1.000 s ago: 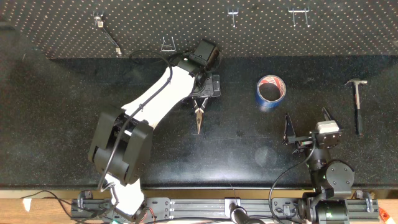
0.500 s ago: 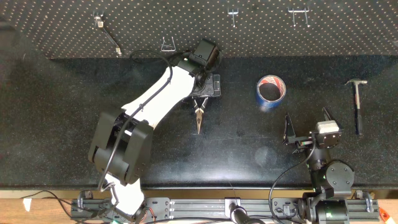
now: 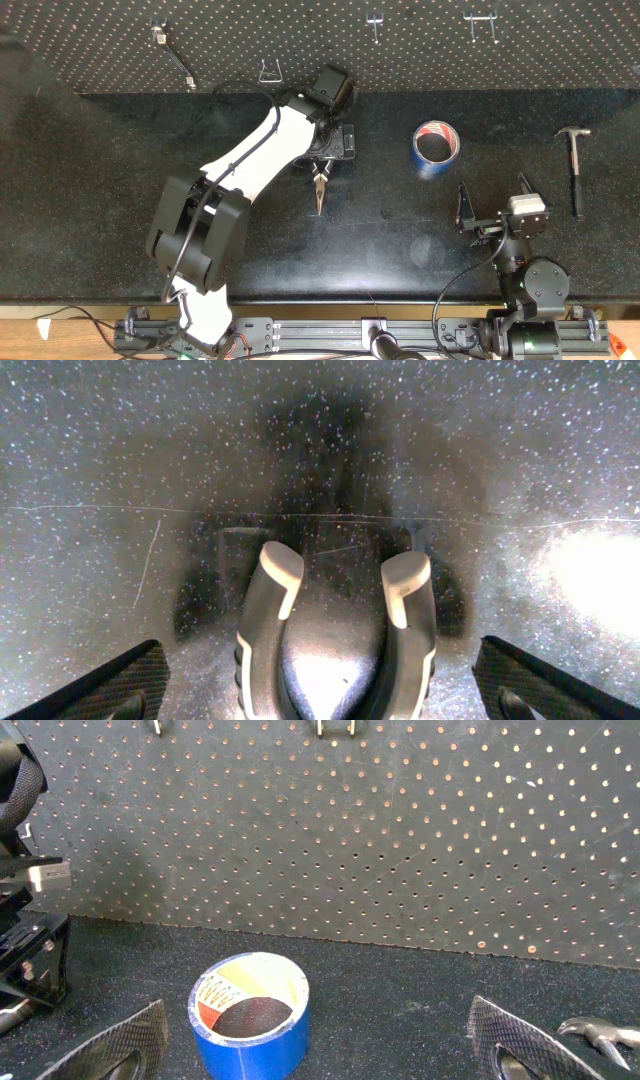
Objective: Place Tools Onto Pegboard
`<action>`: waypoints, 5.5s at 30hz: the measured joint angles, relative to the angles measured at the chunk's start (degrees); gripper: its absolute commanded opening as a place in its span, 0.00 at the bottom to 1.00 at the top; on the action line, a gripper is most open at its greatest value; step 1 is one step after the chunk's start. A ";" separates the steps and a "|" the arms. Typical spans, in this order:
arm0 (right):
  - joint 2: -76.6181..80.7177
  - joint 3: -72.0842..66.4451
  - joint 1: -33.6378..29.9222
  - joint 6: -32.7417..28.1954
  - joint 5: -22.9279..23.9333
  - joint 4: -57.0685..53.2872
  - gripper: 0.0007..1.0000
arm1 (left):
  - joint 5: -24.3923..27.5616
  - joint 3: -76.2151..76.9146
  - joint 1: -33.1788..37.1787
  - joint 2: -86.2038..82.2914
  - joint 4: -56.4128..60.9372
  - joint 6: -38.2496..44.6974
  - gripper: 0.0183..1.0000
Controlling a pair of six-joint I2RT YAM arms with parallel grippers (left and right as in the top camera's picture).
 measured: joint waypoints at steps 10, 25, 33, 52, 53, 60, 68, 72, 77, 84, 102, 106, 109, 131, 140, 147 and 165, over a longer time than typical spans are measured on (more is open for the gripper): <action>0.00 0.00 0.00 0.00 0.00 0.00 0.98 | 0.42 0.00 0.00 0.42 -0.17 0.00 0.99; 0.00 0.00 0.00 0.00 0.00 0.00 0.98 | 1.05 0.00 0.00 0.81 -0.17 0.26 0.98; 0.00 0.00 0.00 0.00 0.00 0.00 0.98 | 1.05 0.00 -0.02 0.81 -0.17 1.05 0.98; 0.00 0.00 0.00 0.00 0.00 0.00 0.98 | 1.07 0.00 -0.02 0.81 -0.17 2.10 0.55; 0.00 0.00 0.00 0.00 0.00 0.00 0.98 | 1.07 0.00 -0.02 0.81 -0.20 2.08 0.55; 0.00 0.00 0.00 0.00 0.00 0.00 0.98 | 1.07 0.00 -0.02 0.81 -0.20 2.10 0.54; 0.00 0.00 0.00 0.00 0.00 0.00 0.98 | 1.07 0.00 -0.02 0.81 -0.20 2.08 0.50; 0.00 0.00 0.00 0.00 0.00 0.00 0.98 | 1.05 0.00 -0.02 0.81 -0.20 2.08 0.48; 0.00 0.00 0.00 0.00 0.00 0.00 0.98 | 1.07 0.00 -0.02 0.81 -0.20 2.10 0.33; 0.00 0.00 0.00 0.00 0.00 0.00 0.98 | 1.05 0.00 -0.02 0.81 -0.20 2.10 0.01; 0.00 0.00 0.00 0.00 0.00 0.00 0.98 | -2.51 0.04 -0.02 -19.17 -8.94 5.42 0.01; 0.00 0.00 0.00 0.00 0.00 0.00 0.98 | -4.11 -2.12 0.00 -27.76 -9.84 6.23 0.01; 0.00 0.00 0.00 0.00 0.00 0.00 0.98 | -4.44 -5.99 0.00 -34.86 -10.78 6.40 0.01; 0.00 0.00 0.00 0.00 0.00 0.00 0.98 | -25.94 -27.02 4.07 -38.95 44.48 12.87 0.01; 0.00 0.00 0.00 0.00 0.00 0.00 0.98 | -26.71 -27.04 7.34 -38.21 52.65 16.11 0.01; 0.00 0.00 0.00 0.00 0.00 0.00 0.98 | -25.18 -27.89 7.32 -41.22 47.21 16.98 0.01; 0.00 0.00 0.00 0.00 0.00 0.00 0.98 | -24.94 -36.89 7.34 -33.05 81.81 17.51 0.01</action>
